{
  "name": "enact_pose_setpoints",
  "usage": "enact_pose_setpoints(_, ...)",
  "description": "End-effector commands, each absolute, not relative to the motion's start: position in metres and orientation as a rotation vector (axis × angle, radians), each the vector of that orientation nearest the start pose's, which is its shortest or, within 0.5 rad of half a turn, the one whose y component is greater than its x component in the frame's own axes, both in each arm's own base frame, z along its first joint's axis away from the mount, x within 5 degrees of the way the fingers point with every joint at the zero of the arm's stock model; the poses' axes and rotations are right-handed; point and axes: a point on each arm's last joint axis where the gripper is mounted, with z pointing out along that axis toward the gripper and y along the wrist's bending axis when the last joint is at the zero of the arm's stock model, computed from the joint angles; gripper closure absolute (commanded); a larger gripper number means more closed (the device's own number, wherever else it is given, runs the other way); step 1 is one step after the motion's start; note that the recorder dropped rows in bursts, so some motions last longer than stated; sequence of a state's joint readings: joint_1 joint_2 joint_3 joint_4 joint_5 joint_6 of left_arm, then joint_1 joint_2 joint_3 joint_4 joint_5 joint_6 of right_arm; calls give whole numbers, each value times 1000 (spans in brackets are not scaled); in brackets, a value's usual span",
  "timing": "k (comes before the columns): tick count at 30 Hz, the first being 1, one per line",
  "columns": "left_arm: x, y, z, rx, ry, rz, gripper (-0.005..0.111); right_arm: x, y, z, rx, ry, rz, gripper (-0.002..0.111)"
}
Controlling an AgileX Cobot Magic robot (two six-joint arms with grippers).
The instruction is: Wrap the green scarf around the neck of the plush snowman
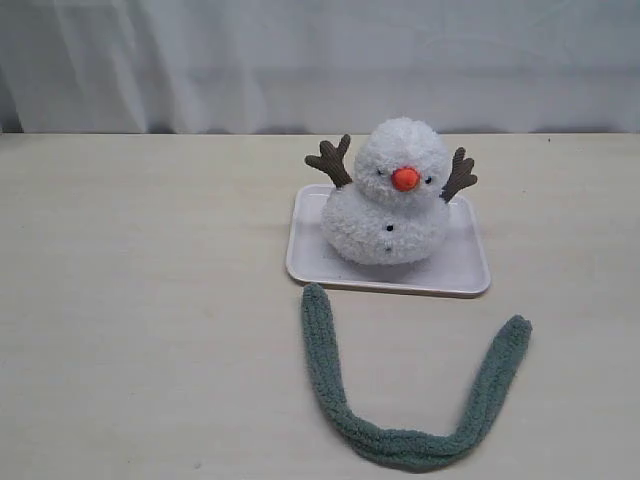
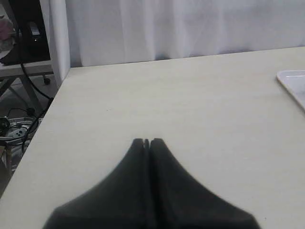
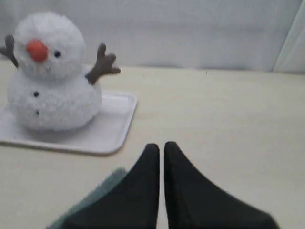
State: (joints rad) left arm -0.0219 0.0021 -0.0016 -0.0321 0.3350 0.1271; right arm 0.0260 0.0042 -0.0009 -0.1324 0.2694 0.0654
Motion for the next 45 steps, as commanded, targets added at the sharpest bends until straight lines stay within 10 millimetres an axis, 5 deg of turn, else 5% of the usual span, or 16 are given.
enact_pose_setpoints(1,54,-3,184,115,1804,35,107,56,2,218,-80,1433,-40,104)
enact_pose_setpoints(6,54,-3,184,115,1804,35,107,41,6,255,-81,986,23,104)
enact_pose_setpoints(9,54,-3,184,115,1804,35,107,27,7,272,41,755,353,104)
enact_pose_setpoints(13,54,-3,184,115,1804,35,107,28,5,313,57,1044,250,93)
enact_pose_setpoints(18,54,-3,184,115,1804,35,107,33,-7,359,152,1414,85,30)
enact_pose_setpoints(20,54,-3,184,115,1804,35,107,40,-9,368,141,1539,15,22)
enact_pose_setpoints(24,54,-3,184,115,1804,35,107,64,-2,375,42,1874,3,23)
enact_pose_setpoints(28,54,-3,184,115,1804,35,107,91,23,375,-233,2052,209,25)
enact_pose_setpoints(35,54,-3,184,115,1804,35,107,129,59,347,-766,2019,535,24)
enact_pose_setpoints(45,54,-3,184,115,1804,35,107,160,80,267,-1250,2291,299,24)
